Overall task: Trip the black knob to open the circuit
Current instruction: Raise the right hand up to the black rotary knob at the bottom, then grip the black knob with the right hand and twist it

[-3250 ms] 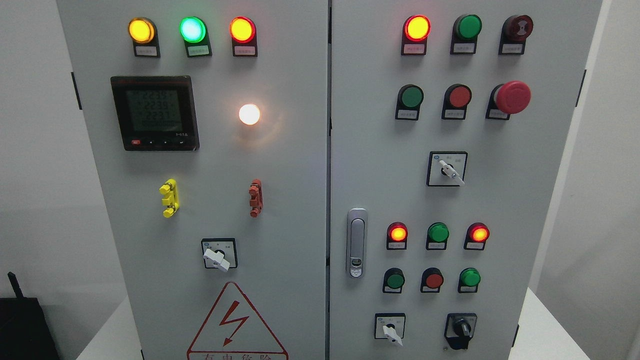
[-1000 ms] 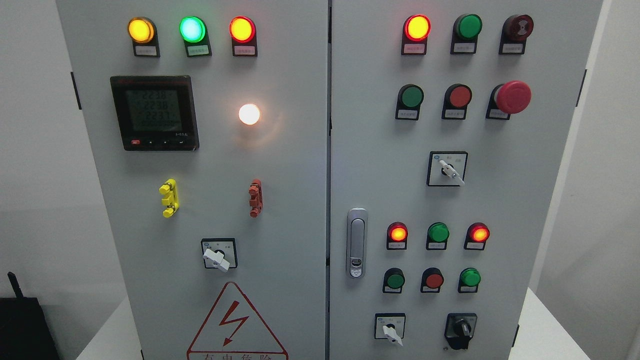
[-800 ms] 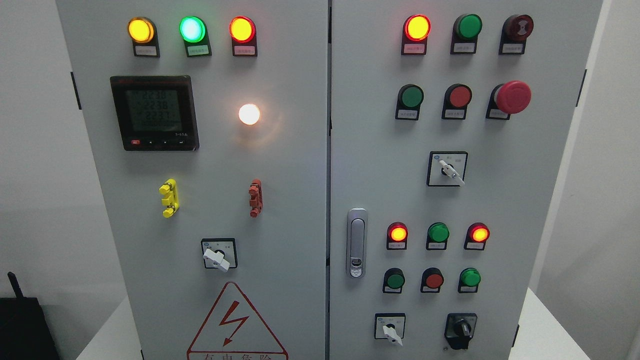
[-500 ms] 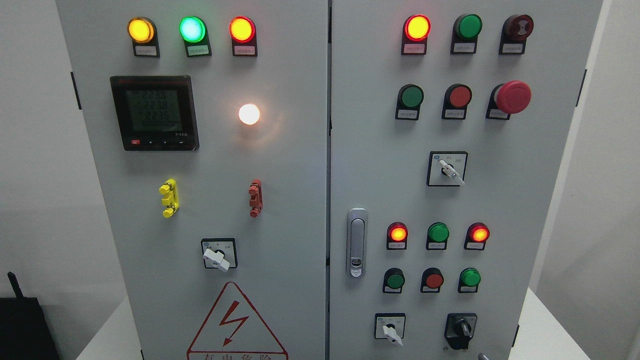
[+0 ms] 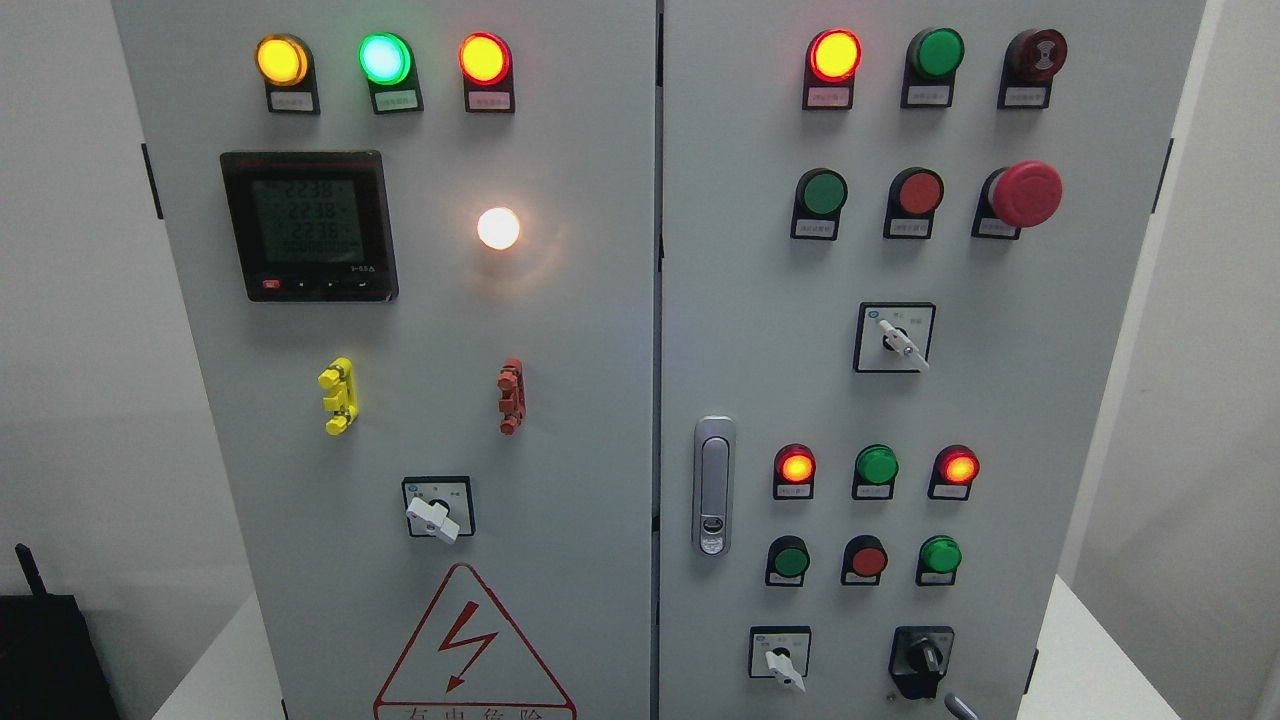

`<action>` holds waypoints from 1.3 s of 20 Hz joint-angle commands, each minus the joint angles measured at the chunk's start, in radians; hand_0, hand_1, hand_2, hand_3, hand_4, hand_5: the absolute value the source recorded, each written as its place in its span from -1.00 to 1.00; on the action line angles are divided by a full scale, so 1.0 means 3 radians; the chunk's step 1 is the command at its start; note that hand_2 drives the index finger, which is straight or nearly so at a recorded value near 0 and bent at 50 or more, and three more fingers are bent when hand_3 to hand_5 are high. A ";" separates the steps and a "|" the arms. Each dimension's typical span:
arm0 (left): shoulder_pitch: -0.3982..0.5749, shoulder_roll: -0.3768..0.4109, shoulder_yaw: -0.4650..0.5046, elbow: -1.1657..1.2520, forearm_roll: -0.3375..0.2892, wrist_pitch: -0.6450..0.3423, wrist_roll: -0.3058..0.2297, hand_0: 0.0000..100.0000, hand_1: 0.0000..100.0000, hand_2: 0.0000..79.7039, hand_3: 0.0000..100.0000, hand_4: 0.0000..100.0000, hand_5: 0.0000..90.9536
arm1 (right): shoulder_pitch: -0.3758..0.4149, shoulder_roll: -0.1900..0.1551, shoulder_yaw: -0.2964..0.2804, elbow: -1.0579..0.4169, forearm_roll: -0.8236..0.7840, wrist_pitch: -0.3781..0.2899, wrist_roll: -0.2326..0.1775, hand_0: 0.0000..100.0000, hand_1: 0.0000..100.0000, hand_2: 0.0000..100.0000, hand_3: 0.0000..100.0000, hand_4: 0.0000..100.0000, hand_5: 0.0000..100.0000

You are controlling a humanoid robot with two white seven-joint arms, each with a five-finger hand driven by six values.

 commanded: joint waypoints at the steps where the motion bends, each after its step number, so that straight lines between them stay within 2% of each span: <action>1: 0.0000 0.0000 0.0000 0.0000 -0.0077 -0.0003 0.0002 -0.76 -0.22 -1.00 -1.00 -1.00 -1.00 | -0.0038 -0.0021 0.0028 0.0021 0.0000 0.0001 0.0000 -1.00 -1.00 -1.00 1.00 1.00 1.00; 8: 0.0000 0.0000 0.0000 0.0000 -0.0077 -0.0003 0.0002 -0.76 -0.22 -1.00 -1.00 -1.00 -1.00 | -0.0090 -0.0056 0.0074 0.0082 0.0000 0.0007 0.0005 -1.00 -1.00 -1.00 1.00 1.00 1.00; 26: 0.0000 0.0000 0.0000 0.0000 -0.0077 -0.0003 0.0002 -0.76 -0.22 -1.00 -1.00 -1.00 -1.00 | -0.0100 -0.0056 0.0146 0.0098 0.0000 0.0007 0.0005 -1.00 -1.00 -1.00 1.00 1.00 1.00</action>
